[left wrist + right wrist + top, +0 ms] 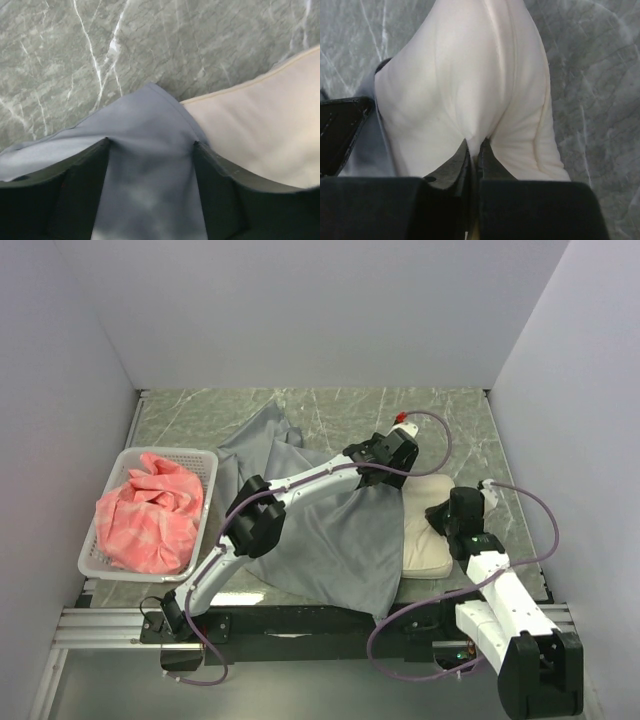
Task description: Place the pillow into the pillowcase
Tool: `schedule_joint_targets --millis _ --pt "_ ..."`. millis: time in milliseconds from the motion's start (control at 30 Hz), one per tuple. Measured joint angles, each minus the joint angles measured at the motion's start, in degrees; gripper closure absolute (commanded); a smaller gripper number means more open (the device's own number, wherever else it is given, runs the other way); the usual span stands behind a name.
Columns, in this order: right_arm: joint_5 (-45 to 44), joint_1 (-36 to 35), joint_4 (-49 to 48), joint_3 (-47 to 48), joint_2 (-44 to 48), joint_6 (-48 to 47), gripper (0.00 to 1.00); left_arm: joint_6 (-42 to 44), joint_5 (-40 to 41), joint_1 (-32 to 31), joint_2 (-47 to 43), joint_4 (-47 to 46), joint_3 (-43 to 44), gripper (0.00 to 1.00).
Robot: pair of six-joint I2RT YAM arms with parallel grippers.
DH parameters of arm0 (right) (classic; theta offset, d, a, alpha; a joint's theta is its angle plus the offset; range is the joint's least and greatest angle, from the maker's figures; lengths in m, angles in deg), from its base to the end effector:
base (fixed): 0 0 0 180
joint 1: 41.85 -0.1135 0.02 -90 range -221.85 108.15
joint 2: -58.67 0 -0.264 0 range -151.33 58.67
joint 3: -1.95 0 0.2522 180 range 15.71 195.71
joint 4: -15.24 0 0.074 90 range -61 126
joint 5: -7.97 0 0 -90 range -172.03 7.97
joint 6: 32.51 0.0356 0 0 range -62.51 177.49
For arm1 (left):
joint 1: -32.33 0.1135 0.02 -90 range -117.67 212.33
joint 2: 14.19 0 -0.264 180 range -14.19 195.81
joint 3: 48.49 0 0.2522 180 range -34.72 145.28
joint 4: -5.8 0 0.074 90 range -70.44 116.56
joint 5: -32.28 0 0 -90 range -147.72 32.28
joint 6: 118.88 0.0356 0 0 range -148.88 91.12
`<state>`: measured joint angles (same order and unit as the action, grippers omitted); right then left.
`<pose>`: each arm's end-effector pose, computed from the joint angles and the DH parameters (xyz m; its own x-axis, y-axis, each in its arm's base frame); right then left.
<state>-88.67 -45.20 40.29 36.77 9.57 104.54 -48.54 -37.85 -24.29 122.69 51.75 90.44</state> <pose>0.1761 0.0062 0.1815 -0.4082 0.7044 -0.5807 0.4844 0.7063 0.5162 0.3084 -0.4461 0.2284 -0.5781 0.3024 -0.7578 0.4843 0.8747 -0.0205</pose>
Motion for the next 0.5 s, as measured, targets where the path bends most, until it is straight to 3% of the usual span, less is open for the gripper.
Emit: schedule_joint_targets --millis 133,200,233,333,500 --pt "0.31 0.02 -1.38 -1.38 1.49 0.98 1.0 -0.39 -0.63 0.55 0.0 -1.81 -0.61 0.41" --pt "0.44 0.02 -1.49 -1.79 2.45 1.29 1.0 -0.55 -0.98 0.79 0.0 -2.43 -0.68 0.36" --pt "0.55 0.02 -1.49 -1.9 2.89 1.33 1.0 -0.52 -1.18 0.85 0.0 -2.71 -0.68 0.24" --pt "0.72 0.02 -1.27 -2.05 3.63 1.4 1.0 -0.48 -1.22 1.14 0.0 -3.5 -0.68 0.15" --pt "0.81 0.02 -1.73 -2.49 3.69 1.53 1.0 -1.03 -0.96 1.2 0.17 -4.81 -0.28 0.14"
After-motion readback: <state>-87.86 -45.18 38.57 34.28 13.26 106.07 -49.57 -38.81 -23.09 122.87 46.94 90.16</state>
